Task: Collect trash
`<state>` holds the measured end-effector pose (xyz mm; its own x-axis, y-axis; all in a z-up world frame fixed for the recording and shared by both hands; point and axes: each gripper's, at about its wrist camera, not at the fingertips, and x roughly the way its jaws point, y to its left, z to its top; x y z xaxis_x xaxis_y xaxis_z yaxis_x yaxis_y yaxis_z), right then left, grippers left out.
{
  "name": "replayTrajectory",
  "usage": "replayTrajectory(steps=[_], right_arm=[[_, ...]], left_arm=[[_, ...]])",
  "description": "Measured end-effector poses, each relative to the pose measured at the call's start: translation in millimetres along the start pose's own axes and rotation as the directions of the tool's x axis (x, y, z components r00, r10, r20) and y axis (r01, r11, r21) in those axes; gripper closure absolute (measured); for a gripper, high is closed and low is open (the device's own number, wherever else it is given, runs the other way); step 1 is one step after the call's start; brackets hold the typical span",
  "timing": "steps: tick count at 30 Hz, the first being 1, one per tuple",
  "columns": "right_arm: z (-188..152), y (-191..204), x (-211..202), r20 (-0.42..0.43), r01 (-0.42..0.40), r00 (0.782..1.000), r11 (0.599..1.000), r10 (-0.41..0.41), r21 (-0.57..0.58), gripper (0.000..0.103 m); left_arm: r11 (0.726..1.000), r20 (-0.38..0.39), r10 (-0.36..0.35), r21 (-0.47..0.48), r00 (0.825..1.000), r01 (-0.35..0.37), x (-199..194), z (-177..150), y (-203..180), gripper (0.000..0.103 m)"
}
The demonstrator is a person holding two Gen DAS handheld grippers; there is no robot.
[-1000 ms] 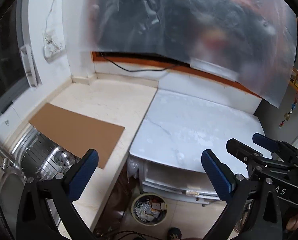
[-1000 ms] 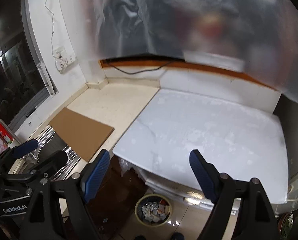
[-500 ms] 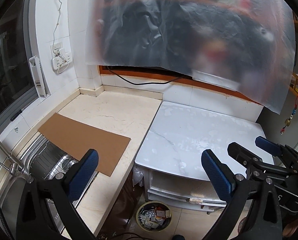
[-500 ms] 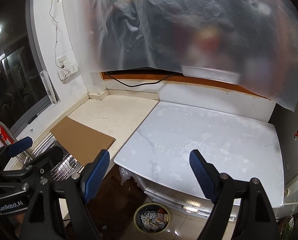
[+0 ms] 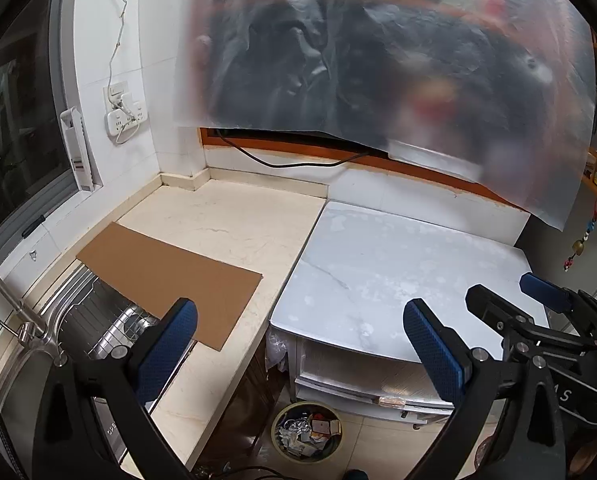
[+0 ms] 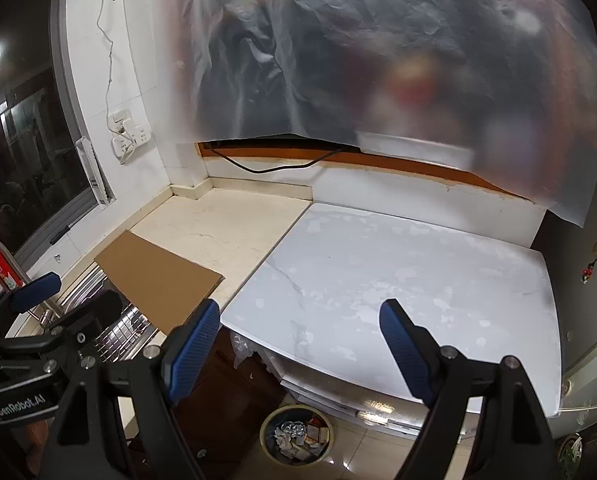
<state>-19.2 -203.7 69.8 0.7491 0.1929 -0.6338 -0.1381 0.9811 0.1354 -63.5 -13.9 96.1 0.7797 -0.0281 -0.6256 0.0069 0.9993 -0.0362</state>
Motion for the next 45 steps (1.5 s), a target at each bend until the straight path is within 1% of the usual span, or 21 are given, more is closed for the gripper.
replayTrajectory(steps=[27,45], right_arm=[[-2.3,-5.4,-3.6,0.007,0.044,0.999,0.999,-0.044,-0.005,0.02],[-4.2,-6.6,2.1,-0.015,0.091,0.996,0.996,-0.091,0.009,0.02]], left_arm=[[1.0,-0.032,0.004,0.01,0.999,-0.004,15.2,-4.0,6.0,0.001],[0.999,-0.052,-0.003,0.035,0.999,0.005,30.0,-5.6,5.1,0.001]])
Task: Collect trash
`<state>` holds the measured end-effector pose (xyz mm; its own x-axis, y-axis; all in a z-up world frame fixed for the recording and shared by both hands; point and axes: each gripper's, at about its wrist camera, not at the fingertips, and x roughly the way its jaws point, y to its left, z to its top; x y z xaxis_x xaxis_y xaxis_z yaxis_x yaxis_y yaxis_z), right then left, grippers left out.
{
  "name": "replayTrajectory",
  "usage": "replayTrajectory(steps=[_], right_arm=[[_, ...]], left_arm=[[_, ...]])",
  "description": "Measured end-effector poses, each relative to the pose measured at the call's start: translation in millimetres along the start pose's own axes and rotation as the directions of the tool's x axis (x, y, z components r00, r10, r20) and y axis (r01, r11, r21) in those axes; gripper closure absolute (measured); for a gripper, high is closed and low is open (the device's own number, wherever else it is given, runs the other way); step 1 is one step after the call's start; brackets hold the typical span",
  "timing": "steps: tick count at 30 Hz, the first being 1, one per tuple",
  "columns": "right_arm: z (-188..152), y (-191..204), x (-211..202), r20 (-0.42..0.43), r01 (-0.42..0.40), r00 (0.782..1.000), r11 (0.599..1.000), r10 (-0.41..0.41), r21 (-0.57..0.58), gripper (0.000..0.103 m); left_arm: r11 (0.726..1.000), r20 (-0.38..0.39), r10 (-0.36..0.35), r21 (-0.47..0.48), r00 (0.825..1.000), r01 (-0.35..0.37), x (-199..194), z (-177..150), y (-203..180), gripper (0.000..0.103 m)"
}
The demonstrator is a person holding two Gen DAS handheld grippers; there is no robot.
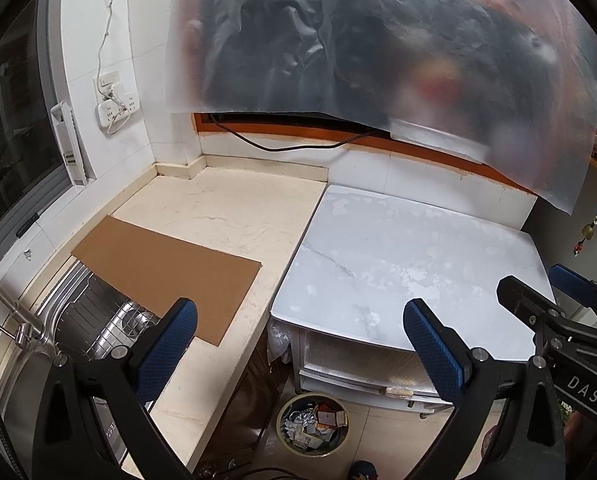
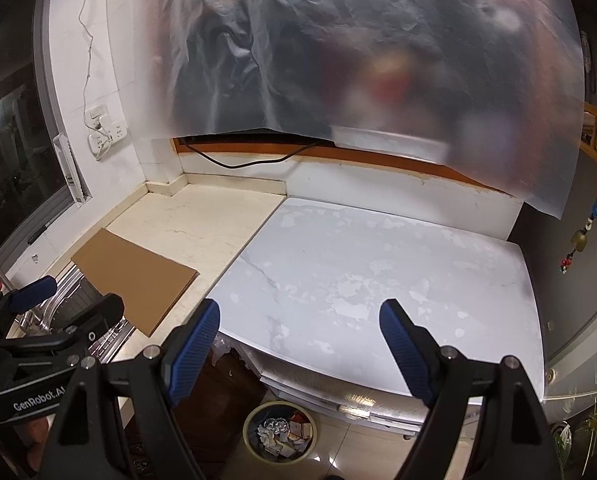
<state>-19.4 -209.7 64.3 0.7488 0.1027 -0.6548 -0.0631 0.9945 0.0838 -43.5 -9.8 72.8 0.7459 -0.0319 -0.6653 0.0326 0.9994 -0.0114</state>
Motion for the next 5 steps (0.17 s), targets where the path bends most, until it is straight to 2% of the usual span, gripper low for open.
replayTrajectory(steps=[5], right_arm=[[-1.2,0.2,1.7,-0.004,0.005,1.0,1.0,-0.005,0.004,0.02]], left_arm=[[1.0,-0.013,-0.002,0.006,1.0,0.002,4.4,0.0,0.9,0.001]])
